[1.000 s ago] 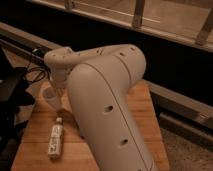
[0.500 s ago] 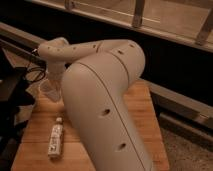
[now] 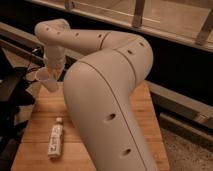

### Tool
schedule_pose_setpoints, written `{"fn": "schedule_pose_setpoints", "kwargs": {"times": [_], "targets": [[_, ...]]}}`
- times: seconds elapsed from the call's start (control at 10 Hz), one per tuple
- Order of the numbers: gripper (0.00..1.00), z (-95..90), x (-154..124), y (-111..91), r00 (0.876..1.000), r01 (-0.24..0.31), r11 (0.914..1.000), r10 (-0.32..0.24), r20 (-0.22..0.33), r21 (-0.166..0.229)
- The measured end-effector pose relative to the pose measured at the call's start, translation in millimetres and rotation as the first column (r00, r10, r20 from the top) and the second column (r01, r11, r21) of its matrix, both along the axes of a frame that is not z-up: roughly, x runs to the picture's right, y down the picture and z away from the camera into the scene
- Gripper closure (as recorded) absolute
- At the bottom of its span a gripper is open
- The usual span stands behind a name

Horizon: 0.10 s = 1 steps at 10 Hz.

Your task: Pick up the ceramic cup

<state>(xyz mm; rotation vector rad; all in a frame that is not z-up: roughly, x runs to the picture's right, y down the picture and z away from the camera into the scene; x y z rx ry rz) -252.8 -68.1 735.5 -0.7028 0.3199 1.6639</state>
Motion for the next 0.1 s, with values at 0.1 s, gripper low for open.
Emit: {"fn": "schedule_pose_setpoints", "kwargs": {"times": [0.1], "targets": [[0.83, 3.4, -2.2, 3.9, 1.0, 0.005, 1.0, -0.005, 0.001, 0.0]]}}
